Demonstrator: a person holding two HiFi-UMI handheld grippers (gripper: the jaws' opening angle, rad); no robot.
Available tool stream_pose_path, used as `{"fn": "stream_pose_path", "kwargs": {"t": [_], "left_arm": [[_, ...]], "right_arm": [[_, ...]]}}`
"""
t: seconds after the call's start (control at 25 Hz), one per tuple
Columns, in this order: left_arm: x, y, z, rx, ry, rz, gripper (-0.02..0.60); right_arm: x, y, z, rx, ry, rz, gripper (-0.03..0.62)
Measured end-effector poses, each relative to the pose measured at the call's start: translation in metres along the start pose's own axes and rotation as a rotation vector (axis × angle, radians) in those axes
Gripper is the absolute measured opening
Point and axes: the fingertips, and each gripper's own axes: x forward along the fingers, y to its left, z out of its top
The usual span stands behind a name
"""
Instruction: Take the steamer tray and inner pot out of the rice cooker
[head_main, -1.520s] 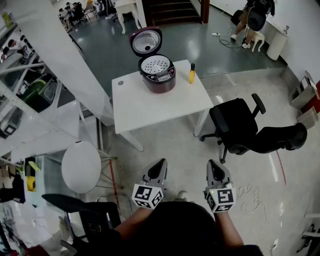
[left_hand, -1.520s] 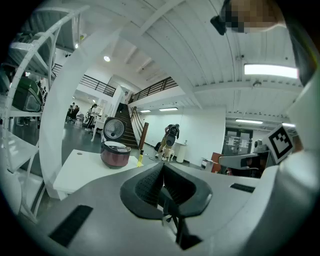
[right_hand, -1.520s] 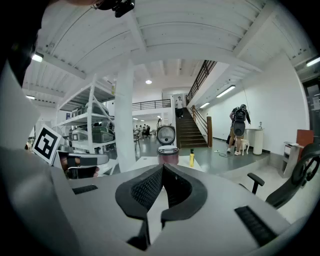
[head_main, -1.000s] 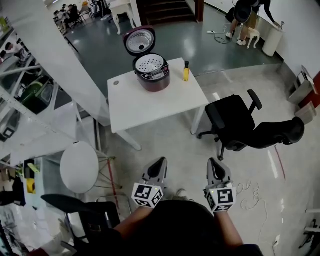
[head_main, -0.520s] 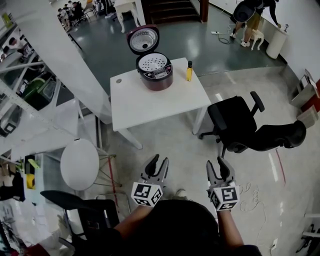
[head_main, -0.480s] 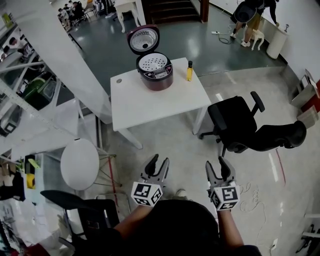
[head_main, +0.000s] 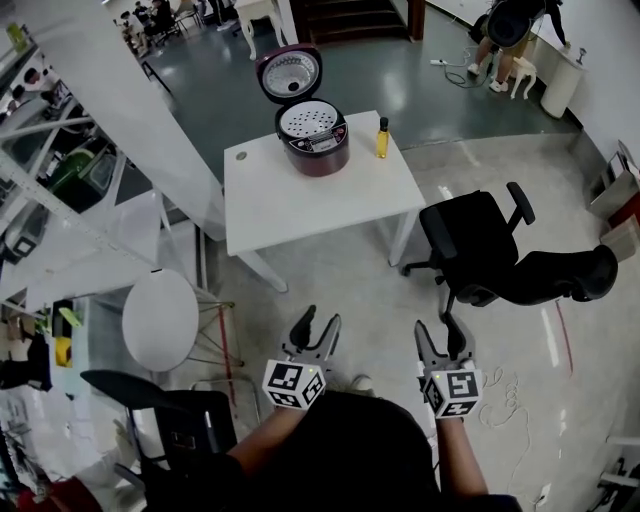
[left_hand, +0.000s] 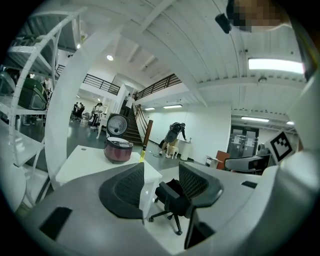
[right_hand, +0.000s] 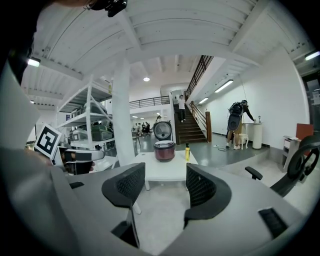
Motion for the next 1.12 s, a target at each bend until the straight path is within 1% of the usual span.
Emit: {"fn": "stream_pose_path", "kwargs": {"t": [0.12,0.2,0.32,0.4,0.56,0.76,0.84,1.0,1.12], "left_arm": [[-0.003,0.002,0.004,-0.016,-0.019,0.021,0.195],[-0.004,0.006,0.004,0.0,-0.014,0.019,0.195],[0.0,0.024,0.004,0.025,-0.005,0.029,0.195],[0.012,0.038,0.005,0.013,-0.004,0.033,0.195],[0.045,0.056,0.012,-0.002,-0.011,0.021,0.195],[0.1,0.086,0.027,-0.004,-0.006,-0.007,0.195],[0.122,0.102,0.037,-0.002,-0.011,-0.005,0.195],[0.163,0.132,0.066,-0.006,-0.016,-0.007,0.195],[0.191,0.154,0.089,0.007,-0.019,-0.027,0.195]], "right_arm": [[0.01,-0.001,-0.009,0.007,0.023,0.032,0.224],[0.017,0.002,-0.013,0.015,0.029,0.053,0.224],[0.031,0.01,-0.013,0.019,0.028,0.064,0.224],[0.044,0.013,-0.011,0.021,0.033,0.065,0.224],[0.071,0.008,-0.011,0.009,0.065,0.059,0.224],[0.121,-0.011,0.009,-0.002,0.075,0.025,0.224],[0.146,-0.014,0.016,-0.016,0.086,0.027,0.224],[0.199,-0.013,0.031,-0.081,0.124,0.039,0.224],[0.238,-0.012,0.046,-0.059,0.122,0.047,0.224]]}}
